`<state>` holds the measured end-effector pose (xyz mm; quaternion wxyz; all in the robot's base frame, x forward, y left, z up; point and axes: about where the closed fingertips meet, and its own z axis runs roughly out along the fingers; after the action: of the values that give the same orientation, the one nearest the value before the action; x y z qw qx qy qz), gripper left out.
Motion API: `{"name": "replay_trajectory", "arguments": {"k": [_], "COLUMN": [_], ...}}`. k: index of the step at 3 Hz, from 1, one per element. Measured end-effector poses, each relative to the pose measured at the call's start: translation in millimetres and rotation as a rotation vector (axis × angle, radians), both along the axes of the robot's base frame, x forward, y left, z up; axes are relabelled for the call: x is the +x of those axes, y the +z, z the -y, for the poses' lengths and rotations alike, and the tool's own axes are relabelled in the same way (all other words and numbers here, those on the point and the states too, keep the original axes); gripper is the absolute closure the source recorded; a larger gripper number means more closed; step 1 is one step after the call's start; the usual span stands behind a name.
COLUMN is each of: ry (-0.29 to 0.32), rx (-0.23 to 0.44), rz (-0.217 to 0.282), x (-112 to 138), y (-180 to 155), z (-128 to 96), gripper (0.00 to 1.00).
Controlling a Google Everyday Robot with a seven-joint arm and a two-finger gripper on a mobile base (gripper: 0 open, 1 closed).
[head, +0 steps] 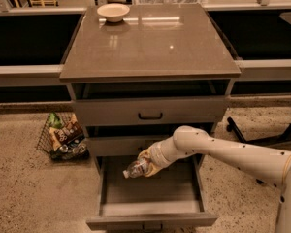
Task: Pick water bottle from bottom drawer and place on counter
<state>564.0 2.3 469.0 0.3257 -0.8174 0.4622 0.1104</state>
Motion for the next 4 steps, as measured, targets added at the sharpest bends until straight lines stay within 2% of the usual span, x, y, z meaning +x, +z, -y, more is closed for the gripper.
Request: {"name": "replay_trajectory", "arguments": {"k": [1, 2, 3, 4], "ry": [0.002, 0.027, 0.072, 0.145], "rx": [0.001, 0.014, 0.018, -0.049], "rz": [-0.002, 0.072, 0.174, 0.282], "x": [-1, 2, -2, -10], "y": [-2, 41, 115, 206], "z": [-1, 13, 32, 38], "gripper": [1.0, 1.0, 1.0, 1.0]}}
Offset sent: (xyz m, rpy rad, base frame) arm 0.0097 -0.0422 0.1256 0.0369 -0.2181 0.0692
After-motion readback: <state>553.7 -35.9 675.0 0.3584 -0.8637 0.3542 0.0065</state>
